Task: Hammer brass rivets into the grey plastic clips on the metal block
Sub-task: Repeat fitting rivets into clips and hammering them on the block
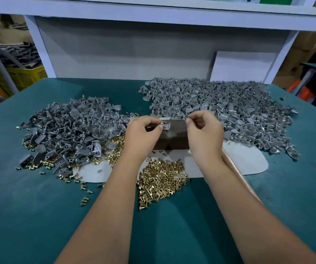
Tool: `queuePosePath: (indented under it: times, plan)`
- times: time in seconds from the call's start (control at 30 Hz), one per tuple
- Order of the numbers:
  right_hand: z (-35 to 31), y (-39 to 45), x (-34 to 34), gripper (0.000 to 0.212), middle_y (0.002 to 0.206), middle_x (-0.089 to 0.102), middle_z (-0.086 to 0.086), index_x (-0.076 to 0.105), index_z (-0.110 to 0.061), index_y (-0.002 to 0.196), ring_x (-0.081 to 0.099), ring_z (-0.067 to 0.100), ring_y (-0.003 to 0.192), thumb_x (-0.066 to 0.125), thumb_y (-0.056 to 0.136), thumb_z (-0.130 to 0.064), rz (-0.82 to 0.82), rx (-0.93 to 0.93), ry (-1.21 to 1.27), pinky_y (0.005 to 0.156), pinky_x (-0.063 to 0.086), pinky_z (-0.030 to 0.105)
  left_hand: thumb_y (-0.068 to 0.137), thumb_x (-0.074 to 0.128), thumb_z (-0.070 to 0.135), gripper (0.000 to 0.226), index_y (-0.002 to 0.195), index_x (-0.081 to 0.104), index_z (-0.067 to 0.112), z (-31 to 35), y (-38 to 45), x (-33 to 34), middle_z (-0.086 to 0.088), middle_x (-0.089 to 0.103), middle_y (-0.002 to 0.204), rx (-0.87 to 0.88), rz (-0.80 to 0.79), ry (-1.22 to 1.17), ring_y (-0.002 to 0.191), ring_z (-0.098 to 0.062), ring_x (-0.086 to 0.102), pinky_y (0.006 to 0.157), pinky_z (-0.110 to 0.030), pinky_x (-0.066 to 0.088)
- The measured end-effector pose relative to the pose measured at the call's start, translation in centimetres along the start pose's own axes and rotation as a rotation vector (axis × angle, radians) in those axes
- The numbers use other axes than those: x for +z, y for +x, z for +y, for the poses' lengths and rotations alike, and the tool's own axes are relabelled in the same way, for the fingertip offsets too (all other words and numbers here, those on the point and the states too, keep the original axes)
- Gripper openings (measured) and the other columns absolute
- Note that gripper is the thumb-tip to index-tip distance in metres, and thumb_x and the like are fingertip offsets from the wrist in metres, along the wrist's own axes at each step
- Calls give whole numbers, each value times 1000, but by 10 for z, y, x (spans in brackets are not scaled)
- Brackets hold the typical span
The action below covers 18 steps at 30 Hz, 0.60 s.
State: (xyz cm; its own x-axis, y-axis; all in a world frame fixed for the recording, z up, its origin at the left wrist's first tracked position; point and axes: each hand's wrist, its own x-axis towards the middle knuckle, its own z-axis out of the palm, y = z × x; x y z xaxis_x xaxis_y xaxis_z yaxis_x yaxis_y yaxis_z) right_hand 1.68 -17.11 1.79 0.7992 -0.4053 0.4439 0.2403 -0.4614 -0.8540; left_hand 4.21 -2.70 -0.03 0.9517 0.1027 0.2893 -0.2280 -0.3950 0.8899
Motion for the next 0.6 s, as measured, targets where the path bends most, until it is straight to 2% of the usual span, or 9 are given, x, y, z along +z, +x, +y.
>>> queuePosePath:
  times: [0.13,0.3,0.43,0.53,0.6]
  plan:
    - [-11,11,10,30,79,67,-16,63,-34,88,62,-6,77,71,82,-5,-162,-40,59,67,46,7,87,70,19,7,91,76,20,0,1,-1,7,69,110,54,-12,13,116,-23,55,102,-47,44]
    - [-6,12,24,32,84,69,-15,66,-33,96,65,0,85,67,84,-3,-279,-33,45,76,51,21,86,70,18,7,90,75,20,-2,1,-1,6,68,110,80,0,49,119,-22,52,106,-44,40]
    - [2,9,21,34,80,68,-17,66,-39,99,62,-3,84,66,84,-8,-281,-90,-39,74,46,14,85,70,17,8,90,76,20,-1,3,1,6,68,109,67,-12,26,120,-24,51,105,-44,41]
    - [2,9,20,36,80,68,-15,67,-37,106,60,-4,84,64,84,-8,-305,-134,-95,70,39,1,85,71,17,9,91,76,20,-1,3,2,5,68,110,63,-11,18,121,-25,51,106,-44,40]
    - [1,8,21,39,79,67,-13,67,-36,108,59,-1,84,62,83,-7,-315,-160,-117,71,37,-1,85,71,17,9,92,77,19,-1,4,2,4,68,112,60,-10,22,122,-26,50,106,-44,40]
